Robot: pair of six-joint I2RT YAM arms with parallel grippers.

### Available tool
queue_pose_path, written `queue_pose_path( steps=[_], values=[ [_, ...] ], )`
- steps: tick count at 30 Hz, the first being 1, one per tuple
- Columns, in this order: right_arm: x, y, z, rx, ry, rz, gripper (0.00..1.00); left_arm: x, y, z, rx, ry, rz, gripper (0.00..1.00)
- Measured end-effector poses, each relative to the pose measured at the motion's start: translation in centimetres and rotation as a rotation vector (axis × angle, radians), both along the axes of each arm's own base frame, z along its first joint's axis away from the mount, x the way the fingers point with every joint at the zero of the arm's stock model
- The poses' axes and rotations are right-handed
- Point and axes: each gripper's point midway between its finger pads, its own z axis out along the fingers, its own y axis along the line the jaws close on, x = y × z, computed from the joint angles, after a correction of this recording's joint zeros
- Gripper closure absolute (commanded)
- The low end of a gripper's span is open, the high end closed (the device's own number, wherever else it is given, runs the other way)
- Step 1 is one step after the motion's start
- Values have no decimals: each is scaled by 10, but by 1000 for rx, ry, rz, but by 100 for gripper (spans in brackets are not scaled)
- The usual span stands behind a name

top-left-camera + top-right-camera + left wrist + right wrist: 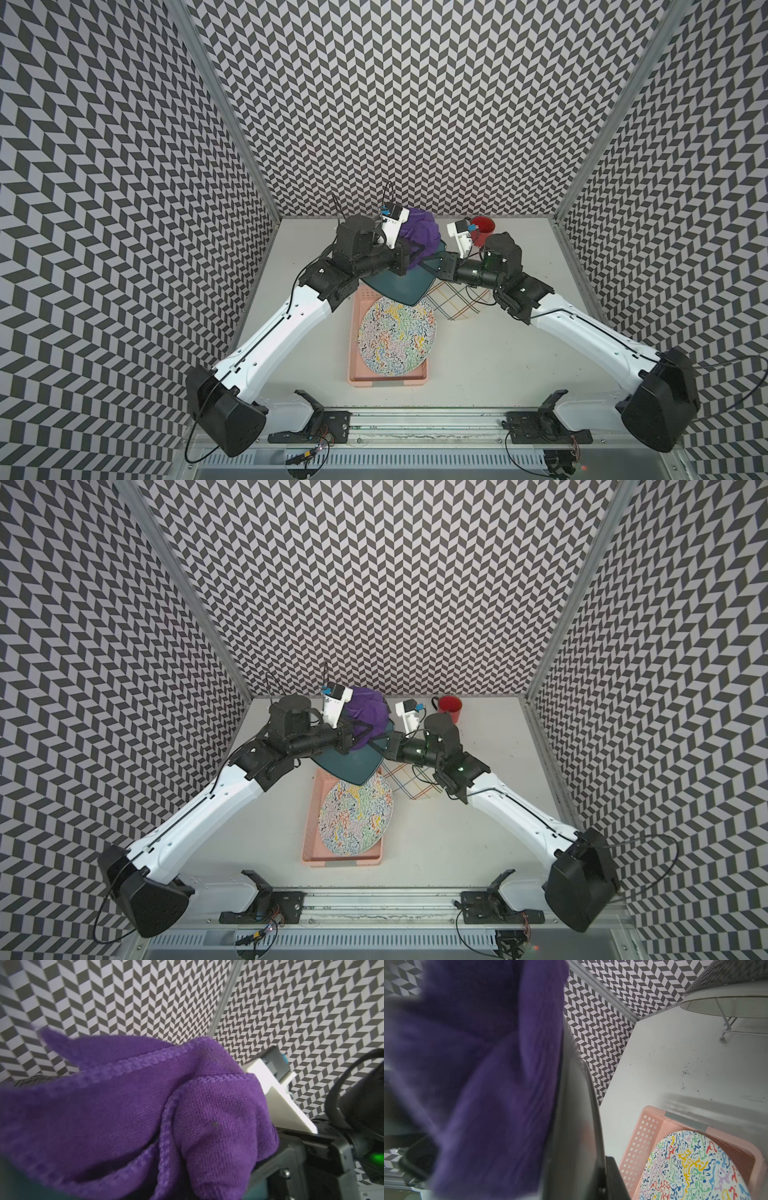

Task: Wipe the wet plate dry
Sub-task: Wipe the plate with towel.

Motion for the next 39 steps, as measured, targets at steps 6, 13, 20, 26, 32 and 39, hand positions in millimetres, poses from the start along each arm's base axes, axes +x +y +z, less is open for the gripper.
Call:
queue_pose_path(
  steps=[6, 13, 20, 26, 32, 39],
  values=[
    [21, -26, 16, 78, 18, -62, 100, -11, 6, -10, -2, -14, -9, 100],
    [25, -28, 19, 113, 1, -89, 100, -4, 49, -21, 14, 27, 91, 100],
    [-3, -4, -8, 64, 44, -29, 100, 54, 95, 10, -33, 27, 286, 100],
    [8, -22, 6, 102, 44, -49, 100, 16, 4, 3, 8, -12, 39, 100],
    [32, -52, 18, 167, 44, -142, 100, 17, 44, -13, 10, -15, 108, 100],
    [10, -23, 4, 143, 89, -90, 100, 24, 68, -9, -17, -17, 168, 100]
  ],
)
